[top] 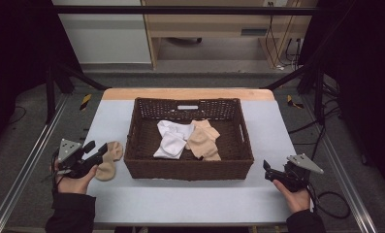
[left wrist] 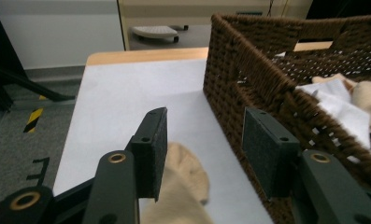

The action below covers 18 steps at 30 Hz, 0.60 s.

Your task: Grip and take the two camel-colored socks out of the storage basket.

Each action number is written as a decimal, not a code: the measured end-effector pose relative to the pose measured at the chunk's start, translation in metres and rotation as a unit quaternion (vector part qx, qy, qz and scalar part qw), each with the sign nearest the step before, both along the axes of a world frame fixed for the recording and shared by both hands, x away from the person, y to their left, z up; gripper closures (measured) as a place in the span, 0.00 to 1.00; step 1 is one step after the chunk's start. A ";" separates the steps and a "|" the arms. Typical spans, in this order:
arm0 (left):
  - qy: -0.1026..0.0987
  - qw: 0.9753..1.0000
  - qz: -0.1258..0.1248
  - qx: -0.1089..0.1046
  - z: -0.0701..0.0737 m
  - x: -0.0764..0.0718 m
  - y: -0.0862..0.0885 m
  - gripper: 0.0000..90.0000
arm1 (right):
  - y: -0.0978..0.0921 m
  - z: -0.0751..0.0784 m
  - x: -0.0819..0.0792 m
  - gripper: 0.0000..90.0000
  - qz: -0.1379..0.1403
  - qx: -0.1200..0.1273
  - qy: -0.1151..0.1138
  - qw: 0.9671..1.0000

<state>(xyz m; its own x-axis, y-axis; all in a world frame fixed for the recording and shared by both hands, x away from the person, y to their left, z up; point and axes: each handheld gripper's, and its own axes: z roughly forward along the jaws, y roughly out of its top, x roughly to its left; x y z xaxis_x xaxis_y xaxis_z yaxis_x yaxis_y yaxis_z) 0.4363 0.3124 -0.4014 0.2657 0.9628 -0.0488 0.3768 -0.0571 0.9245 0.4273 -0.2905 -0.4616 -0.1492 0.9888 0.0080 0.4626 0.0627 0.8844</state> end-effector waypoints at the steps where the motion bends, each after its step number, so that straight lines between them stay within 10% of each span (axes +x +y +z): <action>1: -0.001 1.000 -0.001 -0.001 0.002 -0.001 -0.001 0.56 | 0.000 0.000 0.000 0.04 0.000 -0.001 -0.001 1.000; 18: -0.036 0.998 -0.043 -0.021 0.029 -0.001 -0.036 0.56 | 0.000 0.000 0.000 0.04 -0.003 0.001 0.000 1.000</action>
